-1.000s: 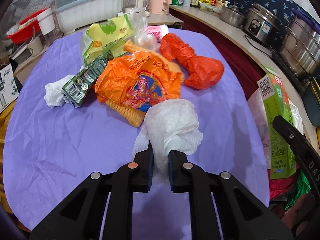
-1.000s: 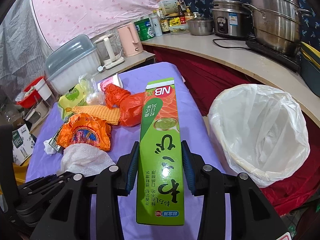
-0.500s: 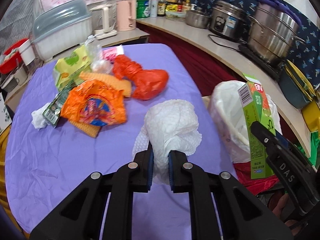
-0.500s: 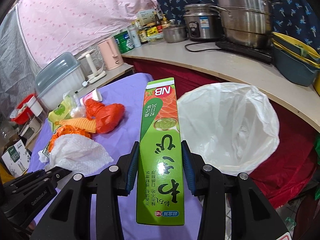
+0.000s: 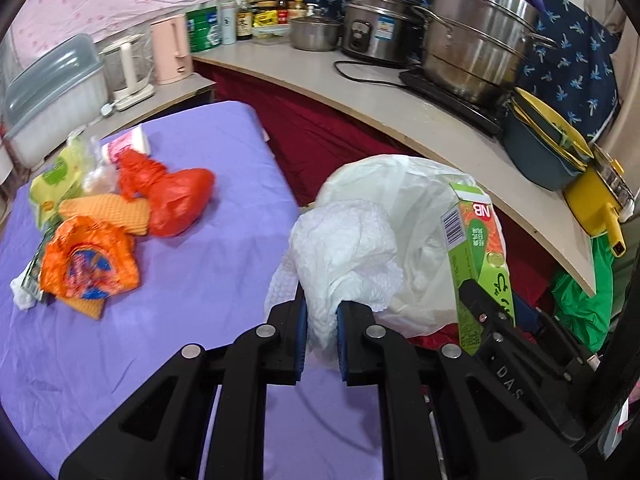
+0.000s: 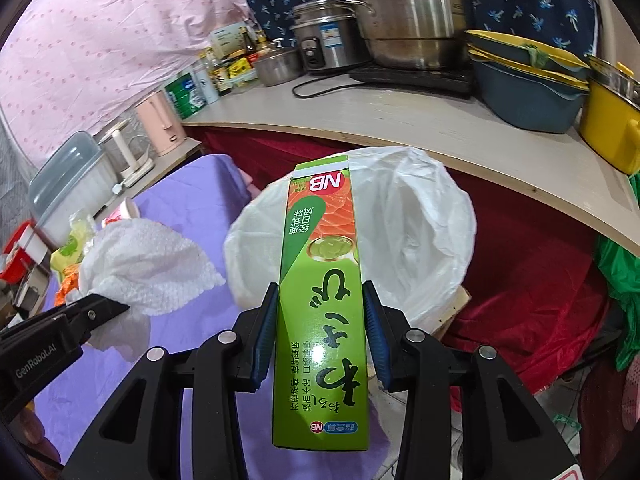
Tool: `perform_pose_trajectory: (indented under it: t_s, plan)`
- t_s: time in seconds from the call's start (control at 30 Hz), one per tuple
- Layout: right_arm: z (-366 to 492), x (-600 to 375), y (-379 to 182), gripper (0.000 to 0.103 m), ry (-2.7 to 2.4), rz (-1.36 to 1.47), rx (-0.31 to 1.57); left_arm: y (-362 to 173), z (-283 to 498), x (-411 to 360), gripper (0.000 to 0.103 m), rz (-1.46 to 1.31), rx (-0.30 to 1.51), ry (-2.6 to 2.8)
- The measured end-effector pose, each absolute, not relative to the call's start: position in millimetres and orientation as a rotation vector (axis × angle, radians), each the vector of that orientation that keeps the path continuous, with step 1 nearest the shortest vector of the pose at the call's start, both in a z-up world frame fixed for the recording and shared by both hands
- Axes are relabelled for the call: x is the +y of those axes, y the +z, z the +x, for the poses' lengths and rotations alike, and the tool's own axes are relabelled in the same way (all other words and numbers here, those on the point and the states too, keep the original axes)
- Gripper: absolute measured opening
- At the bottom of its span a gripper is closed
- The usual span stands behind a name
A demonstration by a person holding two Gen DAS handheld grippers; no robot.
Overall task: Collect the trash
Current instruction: 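Carry the green box over the white bin and open the right gripper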
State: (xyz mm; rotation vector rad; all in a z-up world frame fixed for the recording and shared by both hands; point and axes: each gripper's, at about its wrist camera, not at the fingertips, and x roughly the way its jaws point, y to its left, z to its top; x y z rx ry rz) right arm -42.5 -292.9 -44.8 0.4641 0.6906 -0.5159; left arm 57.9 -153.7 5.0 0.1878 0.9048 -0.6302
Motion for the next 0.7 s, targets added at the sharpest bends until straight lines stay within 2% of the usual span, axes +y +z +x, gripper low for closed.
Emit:
perform_pose_trajectory:
  t_s: [0.53, 0.63, 0.67, 0.7]
  plan:
    - [-31, -349, -63, 0.039, -0.596, 0.515, 0.723, -18, 82, -227, 0.014, 0.233, 0.924, -0.739]
    - [-28, -352, -65, 0.040, -0.598, 0.530, 0.727, -23, 86, -231, 0.021, 0.233, 0.931, -0.736]
    - [-28, -352, -65, 0.041, -0.602, 0.531, 0.723, -23, 86, -231, 0.030, 0.236, 0.923, -0.732]
    - [-27, -353, -64, 0.044, -0.605, 0.531, 0.722, -23, 86, -231, 0.044, 0.240, 0.916, -0.725]
